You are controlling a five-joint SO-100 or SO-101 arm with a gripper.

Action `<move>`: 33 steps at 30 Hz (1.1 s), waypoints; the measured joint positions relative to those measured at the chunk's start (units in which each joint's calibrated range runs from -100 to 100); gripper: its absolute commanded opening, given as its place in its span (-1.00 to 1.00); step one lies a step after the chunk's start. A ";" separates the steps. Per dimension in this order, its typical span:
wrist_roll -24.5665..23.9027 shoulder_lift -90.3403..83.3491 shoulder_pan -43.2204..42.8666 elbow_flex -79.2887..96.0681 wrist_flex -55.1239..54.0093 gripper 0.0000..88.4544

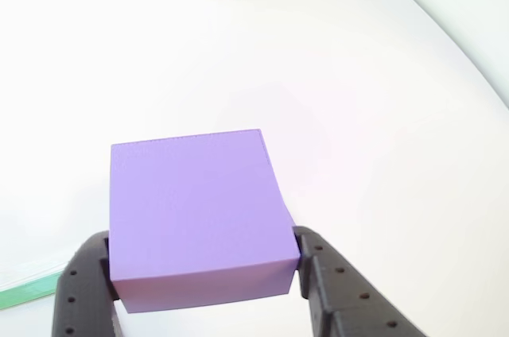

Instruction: Tower of hanoi

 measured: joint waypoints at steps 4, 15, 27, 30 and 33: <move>0.00 -5.23 0.00 -17.53 28.70 -0.64; 0.00 -9.20 -8.31 -57.81 77.71 -0.65; 0.00 -15.45 -27.27 -58.88 80.05 -0.67; 0.00 -16.38 -30.90 -58.88 80.05 -0.68; 0.00 -17.14 -35.58 -58.88 80.29 -0.68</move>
